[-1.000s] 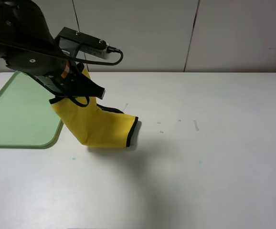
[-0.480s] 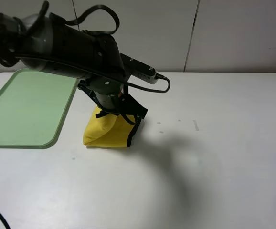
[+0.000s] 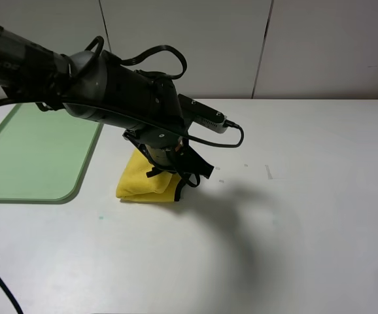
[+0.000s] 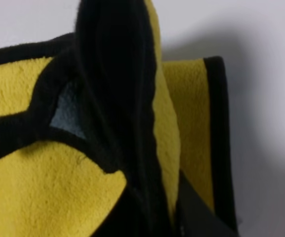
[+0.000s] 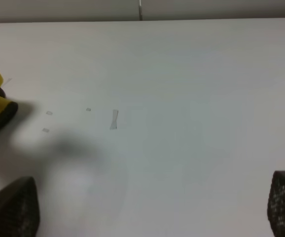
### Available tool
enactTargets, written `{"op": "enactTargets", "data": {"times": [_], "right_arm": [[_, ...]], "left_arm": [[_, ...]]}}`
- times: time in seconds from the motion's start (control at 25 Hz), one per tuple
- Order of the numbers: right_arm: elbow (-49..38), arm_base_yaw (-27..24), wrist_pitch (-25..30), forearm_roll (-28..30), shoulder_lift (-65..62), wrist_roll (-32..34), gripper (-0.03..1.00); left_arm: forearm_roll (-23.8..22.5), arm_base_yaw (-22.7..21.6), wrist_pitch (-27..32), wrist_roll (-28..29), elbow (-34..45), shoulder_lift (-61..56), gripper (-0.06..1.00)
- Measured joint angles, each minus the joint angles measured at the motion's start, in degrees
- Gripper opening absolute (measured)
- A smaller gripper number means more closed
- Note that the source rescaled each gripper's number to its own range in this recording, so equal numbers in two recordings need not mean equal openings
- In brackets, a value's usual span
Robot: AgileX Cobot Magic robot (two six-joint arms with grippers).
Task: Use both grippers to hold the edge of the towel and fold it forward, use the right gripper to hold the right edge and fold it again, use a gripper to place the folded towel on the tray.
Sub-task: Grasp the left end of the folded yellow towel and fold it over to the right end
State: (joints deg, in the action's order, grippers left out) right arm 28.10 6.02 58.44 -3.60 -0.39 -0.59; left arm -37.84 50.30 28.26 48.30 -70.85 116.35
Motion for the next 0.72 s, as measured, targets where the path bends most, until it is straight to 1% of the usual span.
{"op": "enactTargets", "data": {"times": [0.04,0.12,0.16,0.24,0.28,0.32,0.36,0.44,0.48,0.72], "right_arm": [[0.0,0.0,0.0,0.0,0.0,0.0,1.0],[0.0,0.0,0.0,0.0,0.0,0.0,1.0],[0.0,0.0,0.0,0.0,0.0,0.0,1.0],[0.0,0.0,0.0,0.0,0.0,0.0,1.0],[0.0,0.0,0.0,0.0,0.0,0.0,1.0],[0.0,0.0,0.0,0.0,0.0,0.0,1.0],[0.0,0.0,0.0,0.0,0.0,0.0,1.0],[0.0,0.0,0.0,0.0,0.0,0.0,1.0],[0.0,0.0,0.0,0.0,0.0,0.0,1.0],[0.0,0.0,0.0,0.0,0.0,0.0,1.0]], "left_arm": [[0.0,0.0,-0.1,0.2,0.0,0.0,0.09],[0.0,0.0,-0.4,0.3,0.0,0.0,0.19],[0.0,0.0,-0.7,0.3,0.0,0.0,0.28],[0.0,0.0,-1.2,0.3,0.0,0.0,0.54],[0.0,0.0,-1.2,0.3,0.0,0.0,0.7],[0.0,0.1,-1.1,0.3,0.0,0.0,0.82],[0.0,0.1,-0.9,0.3,0.0,0.0,0.89],[0.0,0.2,-0.4,0.3,0.0,0.0,0.95],[0.0,0.2,-0.3,0.3,0.0,0.0,0.97],[0.1,0.2,0.2,0.3,0.0,-0.9,1.0]]}}
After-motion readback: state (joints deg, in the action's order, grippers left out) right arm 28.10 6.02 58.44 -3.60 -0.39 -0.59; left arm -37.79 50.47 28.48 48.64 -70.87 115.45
